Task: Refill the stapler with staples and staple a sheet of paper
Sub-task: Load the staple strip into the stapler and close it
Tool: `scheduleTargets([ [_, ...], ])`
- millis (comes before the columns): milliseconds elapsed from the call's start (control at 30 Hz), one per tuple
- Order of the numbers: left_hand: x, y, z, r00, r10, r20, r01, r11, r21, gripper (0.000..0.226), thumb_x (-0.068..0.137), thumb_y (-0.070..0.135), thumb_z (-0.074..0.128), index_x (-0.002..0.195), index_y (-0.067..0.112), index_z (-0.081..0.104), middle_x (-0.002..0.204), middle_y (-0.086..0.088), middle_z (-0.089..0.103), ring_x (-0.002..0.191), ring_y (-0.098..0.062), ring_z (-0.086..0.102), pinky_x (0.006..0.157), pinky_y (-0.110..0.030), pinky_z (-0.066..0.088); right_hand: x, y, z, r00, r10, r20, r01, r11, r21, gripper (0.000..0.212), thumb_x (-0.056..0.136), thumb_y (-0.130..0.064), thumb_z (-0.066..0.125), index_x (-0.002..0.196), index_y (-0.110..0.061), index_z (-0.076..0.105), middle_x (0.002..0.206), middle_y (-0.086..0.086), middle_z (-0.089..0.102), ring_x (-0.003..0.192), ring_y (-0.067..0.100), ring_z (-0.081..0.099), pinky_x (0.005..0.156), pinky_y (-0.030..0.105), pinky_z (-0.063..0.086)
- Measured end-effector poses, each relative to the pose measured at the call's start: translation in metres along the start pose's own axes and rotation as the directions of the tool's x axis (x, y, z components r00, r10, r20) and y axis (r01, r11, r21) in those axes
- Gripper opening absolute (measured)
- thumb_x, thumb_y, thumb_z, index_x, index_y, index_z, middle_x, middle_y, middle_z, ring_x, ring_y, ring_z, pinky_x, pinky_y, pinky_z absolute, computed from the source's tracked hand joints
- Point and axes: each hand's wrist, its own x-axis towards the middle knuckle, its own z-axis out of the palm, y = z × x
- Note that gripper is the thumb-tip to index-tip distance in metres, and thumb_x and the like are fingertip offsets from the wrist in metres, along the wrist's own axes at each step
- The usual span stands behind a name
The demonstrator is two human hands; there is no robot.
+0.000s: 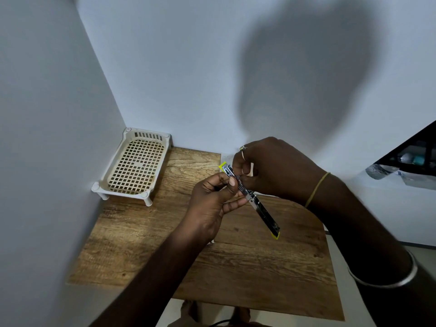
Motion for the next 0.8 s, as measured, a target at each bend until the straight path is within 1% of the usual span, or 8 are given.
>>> scheduleTargets([
  [100, 0.001, -0.001, -0.002, 1.0, -0.013, 0.006, 0.013, 1.0, 0.005, 0.011, 0.094, 0.006, 0.062, 0.098, 0.002, 0.072, 0.088, -0.011, 0.076, 0.074, -0.021, 0.076, 0.063, -0.029, 0.061, 0.001, 0.0, 0.001, 0.999, -0.014, 0.029, 0.015, 1.0, -0.025, 0.009, 0.077, -0.022, 0.067, 0.078, -0.031, 0.066, 0.079, -0.009, 0.064, 0.071, 0.01, 0.053, 0.07, 0.032, 0.052],
  [267, 0.002, -0.003, -0.004, 0.999, -0.02, 0.03, 0.019, 1.0, 0.023, 0.013, 0.094, 0.01, 0.063, 0.093, 0.009, 0.077, 0.091, -0.01, 0.078, 0.078, -0.023, 0.077, 0.065, -0.029, 0.061, 0.001, 0.002, 0.008, 0.997, -0.072, 0.022, 0.073, 0.994, -0.078, 0.023, 0.081, -0.028, 0.063, 0.065, -0.035, 0.047, 0.066, -0.011, 0.048, 0.065, 0.014, 0.048, 0.06, 0.028, 0.041],
  [367, 0.004, -0.005, -0.006, 0.999, -0.033, 0.042, 0.031, 0.999, 0.042, 0.019, 0.094, 0.01, 0.063, 0.089, 0.015, 0.08, 0.091, -0.008, 0.079, 0.08, -0.023, 0.078, 0.066, -0.029, 0.061, 0.001, 0.005, 0.012, 0.997, -0.072, 0.012, 0.072, 0.996, -0.052, 0.014, 0.08, -0.028, 0.062, 0.068, -0.033, 0.058, 0.066, -0.011, 0.052, 0.064, 0.013, 0.051, 0.058, 0.026, 0.04],
  [533, 0.005, -0.008, -0.008, 0.997, -0.041, 0.069, 0.036, 0.997, 0.069, 0.016, 0.084, 0.022, 0.069, 0.093, 0.014, 0.08, 0.095, -0.009, 0.079, 0.082, -0.022, 0.077, 0.069, -0.03, 0.061, 0.003, 0.013, 0.017, 0.998, -0.056, 0.043, 0.054, 0.998, 0.03, 0.011, 0.076, -0.023, 0.065, 0.068, -0.03, 0.062, 0.067, -0.008, 0.063, 0.064, 0.014, 0.061, 0.06, 0.031, 0.051],
  [600, 0.007, -0.008, -0.01, 0.996, -0.054, 0.071, 0.048, 0.995, 0.086, 0.021, 0.084, 0.021, 0.069, 0.097, 0.007, 0.077, 0.093, -0.009, 0.078, 0.08, -0.021, 0.077, 0.068, -0.03, 0.061, 0.003, 0.016, 0.02, 0.997, -0.05, 0.058, 0.046, 0.996, 0.07, 0.006, 0.077, -0.023, 0.067, 0.072, -0.026, 0.066, 0.066, -0.007, 0.063, 0.063, 0.012, 0.061, 0.061, 0.031, 0.051],
  [667, 0.007, -0.007, -0.012, 0.994, -0.082, 0.067, 0.075, 0.992, 0.097, 0.028, 0.091, 0.016, 0.066, 0.107, -0.007, 0.068, 0.09, -0.008, 0.077, 0.076, -0.02, 0.076, 0.066, -0.029, 0.06, 0.003, 0.019, 0.022, 0.996, -0.044, 0.075, 0.034, 0.992, 0.12, 0.004, 0.078, -0.023, 0.069, 0.075, -0.023, 0.066, 0.068, -0.007, 0.064, 0.064, 0.011, 0.061, 0.063, 0.031, 0.051],
  [700, 0.008, -0.007, -0.012, 0.993, -0.094, 0.069, 0.086, 0.99, 0.107, 0.028, 0.093, 0.014, 0.064, 0.108, -0.009, 0.066, 0.089, -0.009, 0.076, 0.075, -0.02, 0.075, 0.065, -0.029, 0.06, 0.002, 0.02, 0.023, 0.996, -0.042, 0.085, 0.029, 0.989, 0.148, 0.004, 0.08, -0.023, 0.07, 0.077, -0.022, 0.066, 0.07, -0.007, 0.065, 0.066, 0.011, 0.061, 0.064, 0.03, 0.051],
  [800, 0.008, -0.005, -0.014, 0.99, -0.106, 0.094, 0.094, 0.987, 0.131, 0.017, 0.095, 0.013, 0.063, 0.101, 0.0, 0.07, 0.088, -0.008, 0.077, 0.075, -0.019, 0.076, 0.065, -0.029, 0.06, -0.001, 0.024, 0.025, 0.995, -0.041, 0.092, 0.02, 0.976, 0.219, 0.005, 0.083, -0.02, 0.072, 0.081, -0.02, 0.068, 0.075, -0.005, 0.067, 0.069, 0.01, 0.061, 0.064, 0.025, 0.048],
])
